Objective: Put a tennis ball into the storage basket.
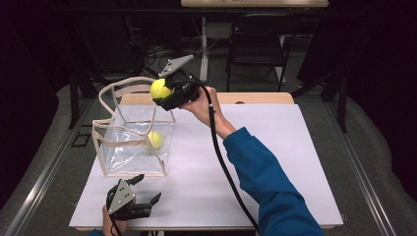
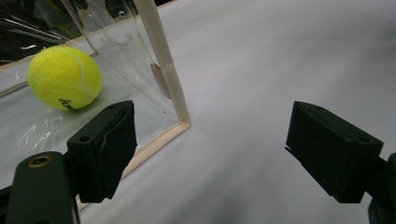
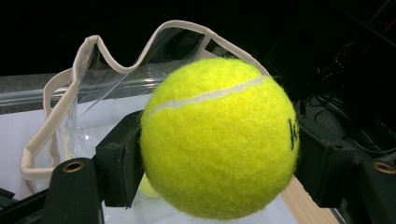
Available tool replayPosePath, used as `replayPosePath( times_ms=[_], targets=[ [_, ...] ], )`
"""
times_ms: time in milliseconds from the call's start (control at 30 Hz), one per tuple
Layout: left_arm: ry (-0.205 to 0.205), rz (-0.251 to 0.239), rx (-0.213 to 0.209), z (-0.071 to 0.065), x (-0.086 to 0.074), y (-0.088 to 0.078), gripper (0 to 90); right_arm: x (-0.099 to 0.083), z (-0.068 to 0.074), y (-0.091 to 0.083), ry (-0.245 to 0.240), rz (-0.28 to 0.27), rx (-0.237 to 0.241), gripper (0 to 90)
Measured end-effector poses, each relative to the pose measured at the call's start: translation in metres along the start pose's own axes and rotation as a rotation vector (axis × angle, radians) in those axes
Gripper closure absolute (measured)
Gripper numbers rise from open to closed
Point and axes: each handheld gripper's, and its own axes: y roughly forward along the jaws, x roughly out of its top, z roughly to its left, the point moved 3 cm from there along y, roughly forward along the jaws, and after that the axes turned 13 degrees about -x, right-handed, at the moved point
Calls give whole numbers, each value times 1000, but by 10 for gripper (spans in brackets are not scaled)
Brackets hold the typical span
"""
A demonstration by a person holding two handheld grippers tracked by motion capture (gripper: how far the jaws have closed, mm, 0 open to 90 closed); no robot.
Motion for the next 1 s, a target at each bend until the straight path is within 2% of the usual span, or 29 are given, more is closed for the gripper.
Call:
replayPosePath(
  times_ms=[1000],
  targets=[
    [2, -2, 1, 0, 0, -1, 161, 13, 10, 7, -9, -31, 0, 263]
  ],
)
